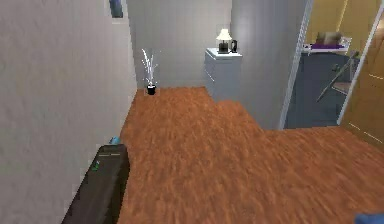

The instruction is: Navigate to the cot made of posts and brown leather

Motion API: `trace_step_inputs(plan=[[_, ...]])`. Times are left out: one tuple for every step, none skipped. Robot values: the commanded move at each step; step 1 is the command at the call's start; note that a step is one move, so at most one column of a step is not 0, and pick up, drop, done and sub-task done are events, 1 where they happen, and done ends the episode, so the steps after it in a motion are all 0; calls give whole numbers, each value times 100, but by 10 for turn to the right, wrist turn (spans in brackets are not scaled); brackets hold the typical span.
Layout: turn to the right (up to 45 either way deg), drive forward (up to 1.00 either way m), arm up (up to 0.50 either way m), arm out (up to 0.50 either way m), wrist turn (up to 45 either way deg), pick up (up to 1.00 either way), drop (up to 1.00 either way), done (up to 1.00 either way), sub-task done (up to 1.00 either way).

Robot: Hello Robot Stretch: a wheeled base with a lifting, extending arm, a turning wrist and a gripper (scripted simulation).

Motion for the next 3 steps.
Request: trace_step_inputs(plan=[[450, 0, 0, 0, 0, 0, 0, 0, 0], [390, 0, 0, 0, 0, 0, 0, 0, 0], [0, 5, 0, 0, 0, 0, 0, 0, 0]])
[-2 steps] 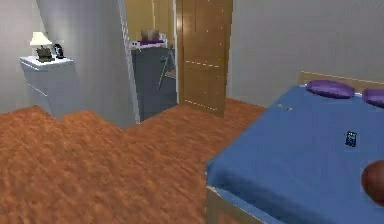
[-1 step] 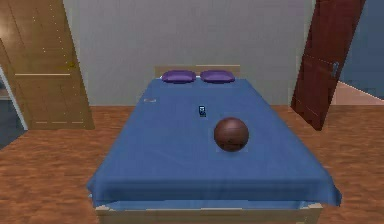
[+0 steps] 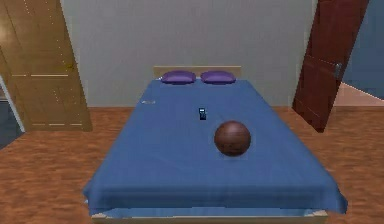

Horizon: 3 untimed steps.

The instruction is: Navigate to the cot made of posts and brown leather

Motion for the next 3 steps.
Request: trace_step_inputs(plan=[[-450, 0, 0, 0, 0, 0, 0, 0, 0], [-300, 0, 0, 0, 0, 0, 0, 0, 0], [0, 90, 0, 0, 0, 0, 0, 0, 0]])
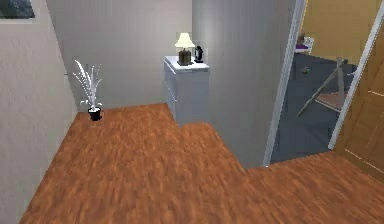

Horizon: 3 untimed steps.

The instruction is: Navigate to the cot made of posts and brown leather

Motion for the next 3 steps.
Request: trace_step_inputs(plan=[[240, 0, 0, 0, 0, 0, 0, 0, 0], [0, 65, 0, 0, 0, 0, 0, 0, 0], [330, 0, 0, 0, 0, 0, 0, 0, 0]])
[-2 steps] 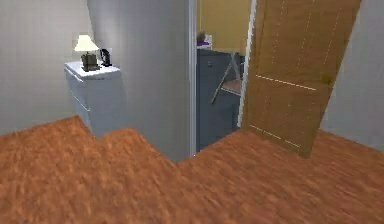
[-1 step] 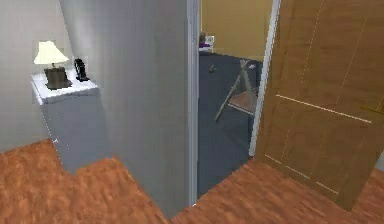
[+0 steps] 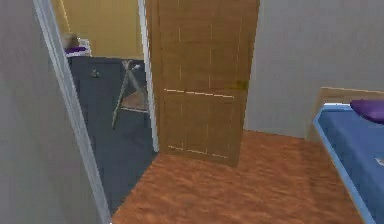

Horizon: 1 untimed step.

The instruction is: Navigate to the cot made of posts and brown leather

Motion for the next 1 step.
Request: trace_step_inputs(plan=[[0, 100, 0, 0, 0, 0, 0, 0, 0]])
